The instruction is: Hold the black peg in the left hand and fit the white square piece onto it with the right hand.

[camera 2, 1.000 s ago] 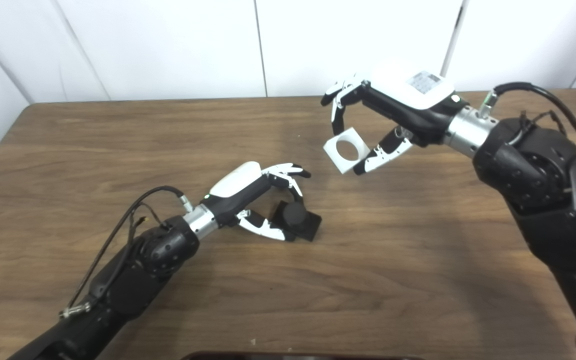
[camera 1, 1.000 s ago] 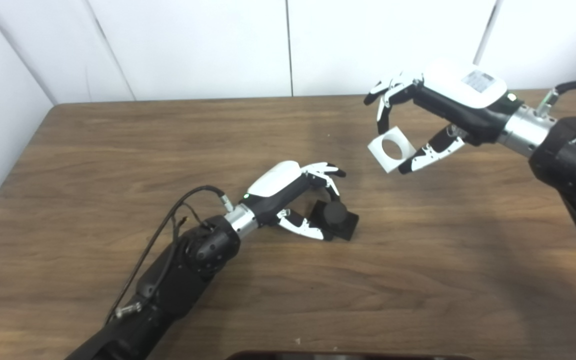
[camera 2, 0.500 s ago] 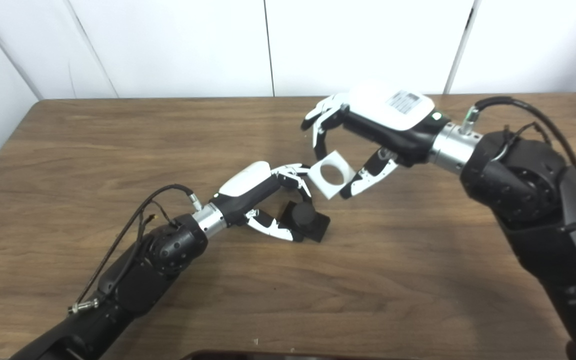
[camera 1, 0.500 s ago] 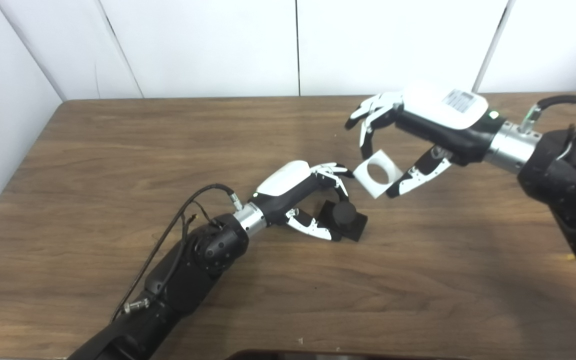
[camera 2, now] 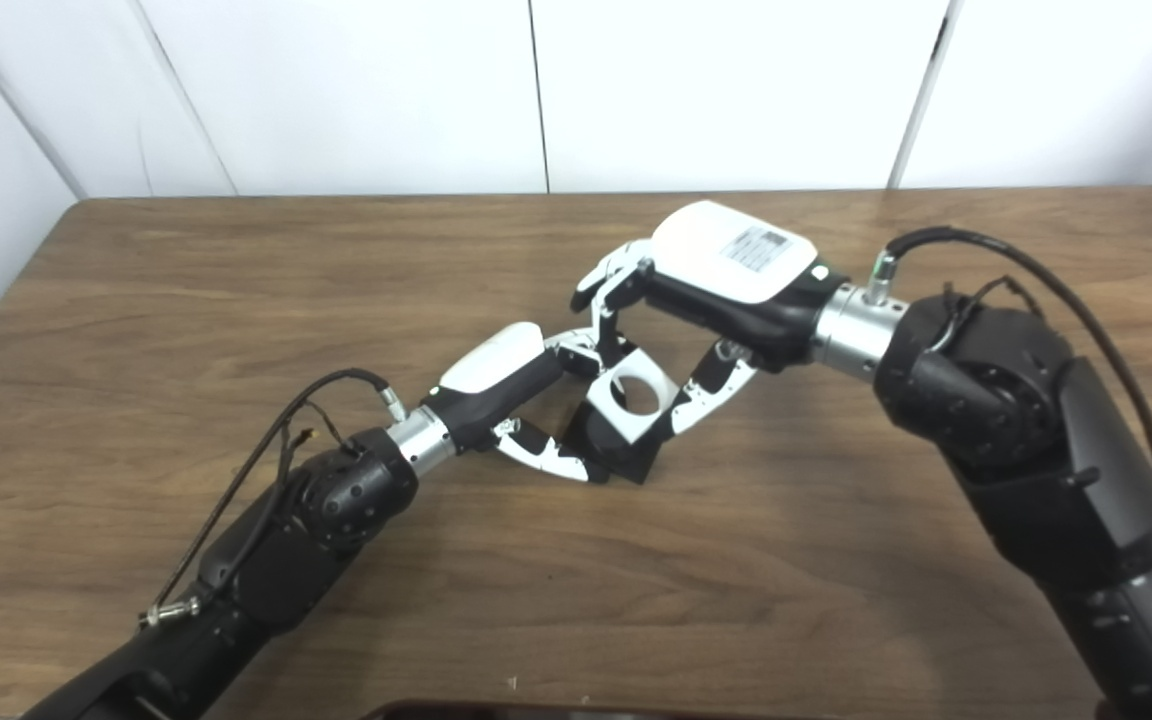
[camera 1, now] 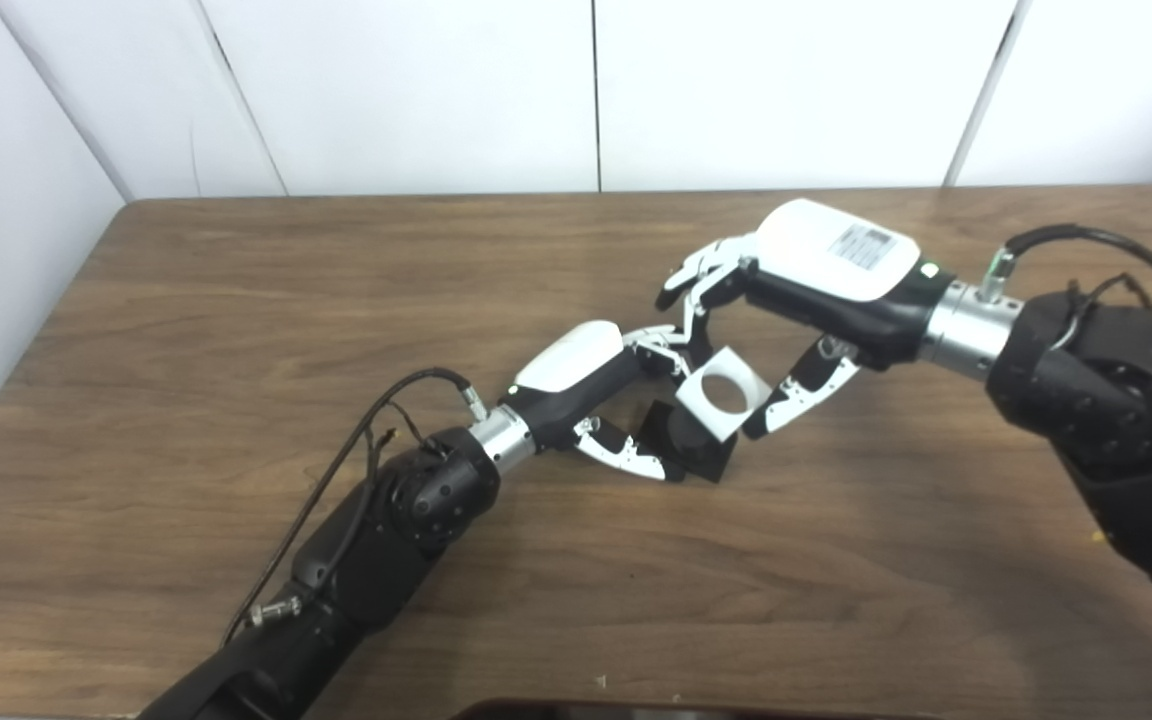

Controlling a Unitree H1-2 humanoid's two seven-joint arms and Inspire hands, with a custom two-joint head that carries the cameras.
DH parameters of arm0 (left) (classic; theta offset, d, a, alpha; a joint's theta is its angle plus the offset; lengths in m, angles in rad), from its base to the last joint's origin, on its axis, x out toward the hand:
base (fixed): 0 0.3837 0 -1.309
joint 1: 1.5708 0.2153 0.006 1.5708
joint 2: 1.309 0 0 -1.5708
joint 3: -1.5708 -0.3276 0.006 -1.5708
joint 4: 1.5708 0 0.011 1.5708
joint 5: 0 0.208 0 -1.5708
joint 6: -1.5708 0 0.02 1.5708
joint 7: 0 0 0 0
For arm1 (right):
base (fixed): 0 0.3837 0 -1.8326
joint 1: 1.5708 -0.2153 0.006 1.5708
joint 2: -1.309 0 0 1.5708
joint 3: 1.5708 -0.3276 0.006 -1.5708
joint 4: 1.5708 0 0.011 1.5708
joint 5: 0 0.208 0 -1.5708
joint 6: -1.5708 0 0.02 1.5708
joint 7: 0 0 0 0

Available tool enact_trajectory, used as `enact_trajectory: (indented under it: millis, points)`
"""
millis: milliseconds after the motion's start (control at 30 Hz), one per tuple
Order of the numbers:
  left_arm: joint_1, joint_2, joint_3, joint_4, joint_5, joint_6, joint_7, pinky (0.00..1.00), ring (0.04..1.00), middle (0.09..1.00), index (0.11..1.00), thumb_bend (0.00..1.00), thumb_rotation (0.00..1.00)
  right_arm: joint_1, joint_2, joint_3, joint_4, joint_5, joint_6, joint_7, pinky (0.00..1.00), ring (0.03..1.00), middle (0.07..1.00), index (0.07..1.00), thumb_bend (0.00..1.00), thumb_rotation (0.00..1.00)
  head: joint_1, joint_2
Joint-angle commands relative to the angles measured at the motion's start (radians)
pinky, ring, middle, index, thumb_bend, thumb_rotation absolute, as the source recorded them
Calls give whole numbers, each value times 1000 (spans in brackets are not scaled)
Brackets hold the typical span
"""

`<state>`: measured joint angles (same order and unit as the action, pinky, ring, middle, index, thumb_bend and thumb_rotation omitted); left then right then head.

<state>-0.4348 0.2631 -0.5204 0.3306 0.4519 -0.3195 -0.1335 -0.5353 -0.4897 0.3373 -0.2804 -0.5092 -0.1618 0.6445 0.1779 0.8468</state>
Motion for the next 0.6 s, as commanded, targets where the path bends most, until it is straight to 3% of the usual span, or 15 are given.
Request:
enact_trajectory:
  millis: [0,567]
  points:
    - [53,-9,-65,72,69,73,-96,794,931,877,492,522,71,-36,12,-4,15,-1,-27,-30,720,811,784,478,520,141,1,1]
    - [67,-4,-68,42,83,91,-97,783,931,873,492,522,72,-30,42,14,88,-23,-47,-53,678,807,785,479,520,141,16,8]
